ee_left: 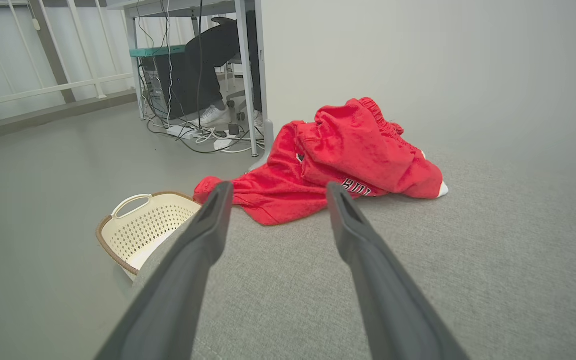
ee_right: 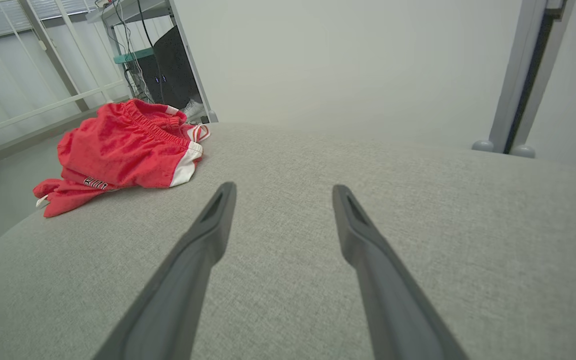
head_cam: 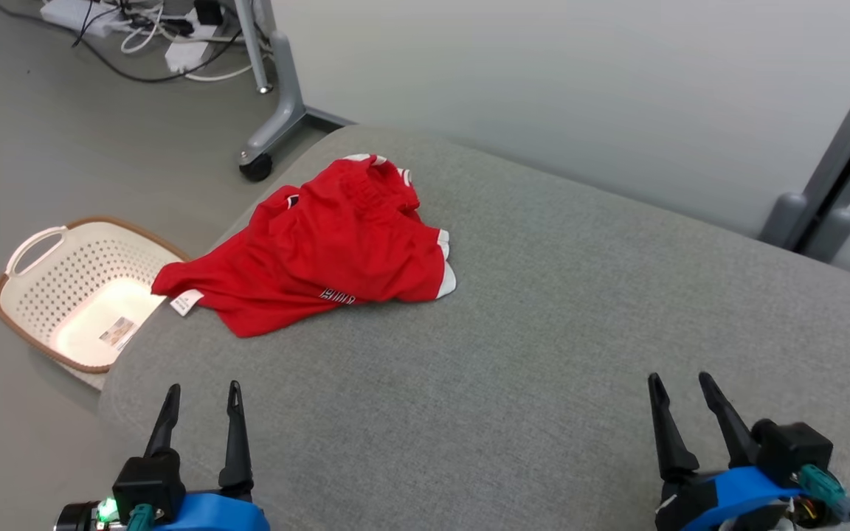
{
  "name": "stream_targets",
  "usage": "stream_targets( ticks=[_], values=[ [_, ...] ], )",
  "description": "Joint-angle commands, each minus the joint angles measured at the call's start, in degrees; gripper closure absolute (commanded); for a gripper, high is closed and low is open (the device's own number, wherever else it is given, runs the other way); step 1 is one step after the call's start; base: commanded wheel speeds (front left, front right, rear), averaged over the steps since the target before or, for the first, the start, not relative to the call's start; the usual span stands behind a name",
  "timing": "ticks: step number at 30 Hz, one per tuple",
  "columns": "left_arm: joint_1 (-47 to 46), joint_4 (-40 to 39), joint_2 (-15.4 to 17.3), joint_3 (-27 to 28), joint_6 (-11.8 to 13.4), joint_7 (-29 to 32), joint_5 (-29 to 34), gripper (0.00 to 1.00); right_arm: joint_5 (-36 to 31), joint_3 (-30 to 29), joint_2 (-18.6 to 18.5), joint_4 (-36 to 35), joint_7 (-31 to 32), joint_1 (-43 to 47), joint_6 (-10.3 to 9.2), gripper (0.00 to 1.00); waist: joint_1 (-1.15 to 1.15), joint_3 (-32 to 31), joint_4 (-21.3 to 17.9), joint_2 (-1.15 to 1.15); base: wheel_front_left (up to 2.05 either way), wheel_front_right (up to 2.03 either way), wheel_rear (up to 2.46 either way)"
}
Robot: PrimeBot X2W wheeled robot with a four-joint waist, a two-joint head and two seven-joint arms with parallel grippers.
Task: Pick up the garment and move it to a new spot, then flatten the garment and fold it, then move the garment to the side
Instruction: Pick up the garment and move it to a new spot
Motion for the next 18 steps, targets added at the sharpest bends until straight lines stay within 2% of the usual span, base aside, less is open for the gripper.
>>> stream_targets(
  ticks=[1, 8, 13, 18],
  values=[
    [0.5, -0.6, -0.1, 0.4, 0.2, -0.2, -0.3, 0.00, -0.1, 0.4, -0.4, 0.2, -0.3, -1.0, 0.03, 0.00, -0.02, 1.0, 0.9, 0.00, 0.00, 0.00, 0.00],
    [2.6, -2.5, -0.4, 2.0, 1.0, -0.2, -0.7, 0.00, -0.4, 2.3, -0.4, 1.8, -0.2, -3.0, 0.03, 0.00, -0.02, 1.7, 1.2, 0.00, 0.00, 0.00, 0.00],
    [1.6, -3.3, -0.2, 3.8, 0.5, -0.2, -2.4, 0.00, 0.1, 2.4, -0.4, 2.4, -0.2, -3.0, 0.03, 0.00, -0.02, 1.4, 1.1, 0.00, 0.00, 0.00, 0.00],
    [-3.6, -5.9, 2.6, 6.5, -1.0, 2.6, -5.3, 0.00, 0.3, 1.2, -0.4, 2.2, -0.3, -2.0, 0.03, 0.00, -0.02, 1.6, 0.9, 0.00, 0.00, 0.00, 0.00]
  ],
)
